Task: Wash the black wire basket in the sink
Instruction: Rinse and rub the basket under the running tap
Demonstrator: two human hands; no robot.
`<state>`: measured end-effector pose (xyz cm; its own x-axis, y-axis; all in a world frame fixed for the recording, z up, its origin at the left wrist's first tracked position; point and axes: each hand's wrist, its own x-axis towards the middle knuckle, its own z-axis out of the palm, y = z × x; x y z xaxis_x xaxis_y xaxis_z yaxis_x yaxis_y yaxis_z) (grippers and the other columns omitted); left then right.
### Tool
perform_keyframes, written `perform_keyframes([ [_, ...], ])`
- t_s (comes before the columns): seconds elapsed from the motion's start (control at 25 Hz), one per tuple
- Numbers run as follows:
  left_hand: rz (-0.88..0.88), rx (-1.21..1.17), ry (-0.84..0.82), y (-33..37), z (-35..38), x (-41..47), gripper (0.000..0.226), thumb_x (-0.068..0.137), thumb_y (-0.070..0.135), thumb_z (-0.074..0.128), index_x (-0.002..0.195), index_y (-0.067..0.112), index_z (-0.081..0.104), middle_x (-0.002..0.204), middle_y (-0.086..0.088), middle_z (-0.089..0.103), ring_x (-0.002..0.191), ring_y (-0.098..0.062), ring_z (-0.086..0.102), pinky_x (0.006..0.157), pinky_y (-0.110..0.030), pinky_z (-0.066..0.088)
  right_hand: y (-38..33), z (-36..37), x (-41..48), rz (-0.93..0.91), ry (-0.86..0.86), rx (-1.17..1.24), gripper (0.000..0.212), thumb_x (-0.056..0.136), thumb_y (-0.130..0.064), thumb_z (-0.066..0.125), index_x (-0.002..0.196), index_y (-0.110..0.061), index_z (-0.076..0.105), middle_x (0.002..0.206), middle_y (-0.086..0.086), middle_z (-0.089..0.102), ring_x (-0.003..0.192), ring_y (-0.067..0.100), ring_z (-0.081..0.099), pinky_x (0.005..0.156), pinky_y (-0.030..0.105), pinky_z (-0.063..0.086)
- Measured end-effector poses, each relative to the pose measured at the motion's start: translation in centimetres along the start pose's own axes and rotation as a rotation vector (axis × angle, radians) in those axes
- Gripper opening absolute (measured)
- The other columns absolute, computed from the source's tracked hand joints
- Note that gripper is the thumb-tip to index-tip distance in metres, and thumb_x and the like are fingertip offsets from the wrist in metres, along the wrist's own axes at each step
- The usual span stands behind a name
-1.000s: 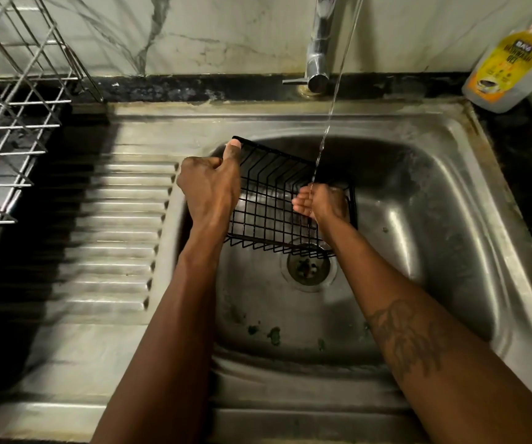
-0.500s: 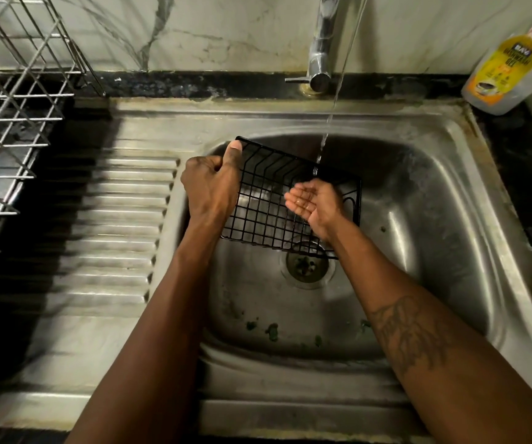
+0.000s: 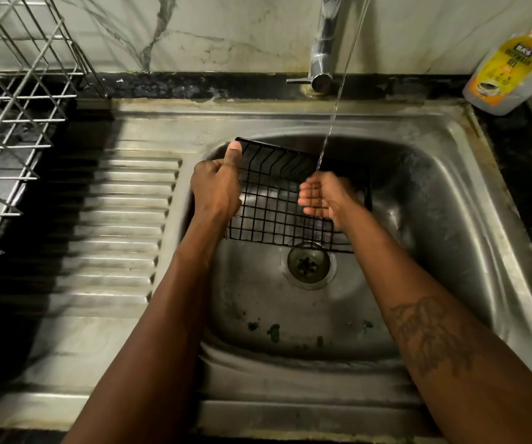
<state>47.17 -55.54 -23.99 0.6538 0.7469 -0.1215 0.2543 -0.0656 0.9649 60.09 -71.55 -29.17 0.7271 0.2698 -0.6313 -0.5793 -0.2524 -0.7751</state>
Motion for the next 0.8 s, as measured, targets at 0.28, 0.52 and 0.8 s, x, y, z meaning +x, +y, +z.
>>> perform_keyframes([
  [0.28, -0.193, -0.012, 0.048, -1.6, 3.8, -1.0, 0.049, 0.101, 0.047, 0.052, 0.063, 0.015, 0.051, 0.053, 0.003, 0.04, 0.051, -0.018, 0.043, 0.047, -0.029, 0.039, 1.8, -3.0, 1.3, -0.036, 0.115, 0.037, 0.023, 0.098, -0.017, 0.052, 0.094, -0.004, 0.07, 0.094, 0.014, 0.074, 0.075, 0.018, 0.073, 0.061, 0.025, 0.059],
  [0.52, -0.053, 0.405, 0.145, -3.0, 4.1, -2.5, 0.059, 0.108, 0.043, 0.037, 0.079, 0.001, 0.068, 0.072, -0.007, 0.064, 0.068, -0.023, 0.057, 0.065, -0.023, 0.033, 3.5, -1.0, 0.2, 0.068, -0.348, -0.132, 0.017, 0.097, -0.012, 0.063, 0.109, -0.003, 0.069, 0.108, 0.018, 0.075, 0.099, 0.028, 0.074, 0.085, 0.038, 0.061],
  [0.8, -0.065, 0.465, 0.126, -4.0, 4.7, -2.2, 0.062, 0.105, 0.049, 0.036, 0.093, 0.0, 0.072, 0.09, -0.019, 0.072, 0.086, -0.034, 0.067, 0.075, -0.032, 0.047, 3.2, 0.1, 1.4, -0.036, -0.055, 0.118, 0.013, 0.096, -0.004, 0.058, 0.104, 0.002, 0.067, 0.108, 0.022, 0.073, 0.091, 0.026, 0.076, 0.08, 0.037, 0.062],
])
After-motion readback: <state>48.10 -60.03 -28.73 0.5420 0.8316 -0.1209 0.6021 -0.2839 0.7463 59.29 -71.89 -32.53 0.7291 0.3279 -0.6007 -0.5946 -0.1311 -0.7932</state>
